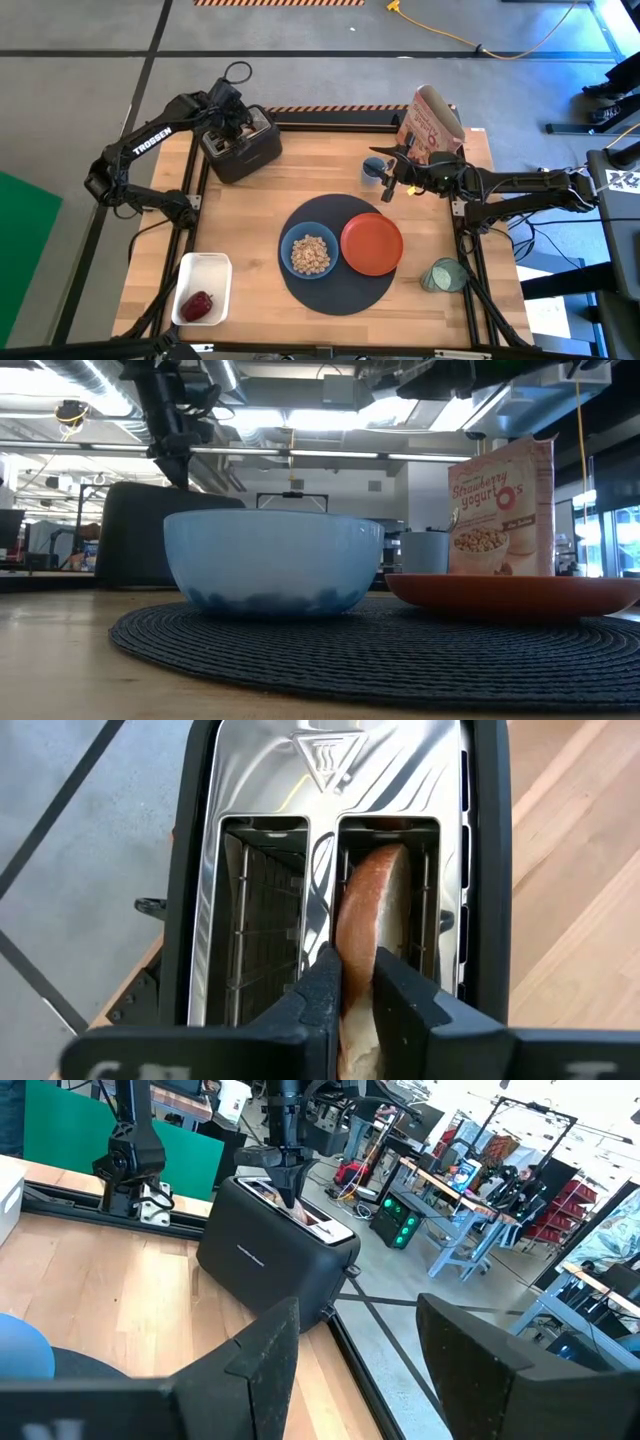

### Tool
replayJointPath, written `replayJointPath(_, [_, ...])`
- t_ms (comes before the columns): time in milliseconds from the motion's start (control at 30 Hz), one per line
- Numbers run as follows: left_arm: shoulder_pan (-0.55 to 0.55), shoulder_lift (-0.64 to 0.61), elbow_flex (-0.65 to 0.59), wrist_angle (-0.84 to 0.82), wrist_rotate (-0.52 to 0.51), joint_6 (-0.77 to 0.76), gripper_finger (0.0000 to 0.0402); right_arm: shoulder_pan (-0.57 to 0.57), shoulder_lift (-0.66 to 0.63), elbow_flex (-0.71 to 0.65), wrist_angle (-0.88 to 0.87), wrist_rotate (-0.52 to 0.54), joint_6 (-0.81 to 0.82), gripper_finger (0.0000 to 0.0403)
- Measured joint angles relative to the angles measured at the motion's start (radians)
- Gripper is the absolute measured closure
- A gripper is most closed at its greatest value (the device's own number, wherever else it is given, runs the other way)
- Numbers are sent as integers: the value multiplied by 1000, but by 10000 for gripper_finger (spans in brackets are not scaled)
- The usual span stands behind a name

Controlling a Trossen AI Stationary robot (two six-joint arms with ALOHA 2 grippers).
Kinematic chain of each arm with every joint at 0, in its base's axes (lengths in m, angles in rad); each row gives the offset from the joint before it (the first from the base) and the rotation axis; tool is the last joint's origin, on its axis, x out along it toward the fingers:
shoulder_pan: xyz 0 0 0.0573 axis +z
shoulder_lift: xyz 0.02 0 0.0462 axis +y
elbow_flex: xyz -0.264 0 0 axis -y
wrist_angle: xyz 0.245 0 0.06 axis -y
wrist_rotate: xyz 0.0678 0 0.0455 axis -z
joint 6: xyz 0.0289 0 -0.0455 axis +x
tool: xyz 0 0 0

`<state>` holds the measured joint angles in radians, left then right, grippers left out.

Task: Arrange a breakfast setting
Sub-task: Put the toasted bread on the orange plate

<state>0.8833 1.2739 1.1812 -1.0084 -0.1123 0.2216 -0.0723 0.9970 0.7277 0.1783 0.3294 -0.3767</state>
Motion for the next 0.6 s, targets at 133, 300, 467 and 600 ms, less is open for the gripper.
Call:
replayJointPath(133, [0, -3, 0, 0, -2, -4, 358, 0, 0, 0, 0, 0, 0, 210])
replayJointPath(300, [-3, -36, 0, -2, -6, -10, 358, 0, 0, 0, 0, 0, 0, 210])
replayJointPath(467, [-3, -110, 0, 1, -11, -31, 357, 0, 0, 0, 13, 0, -27, 210])
replayJointPath(600, [-3, -189, 0, 18, -12, -46, 357, 0, 0, 0, 51, 0, -44, 210])
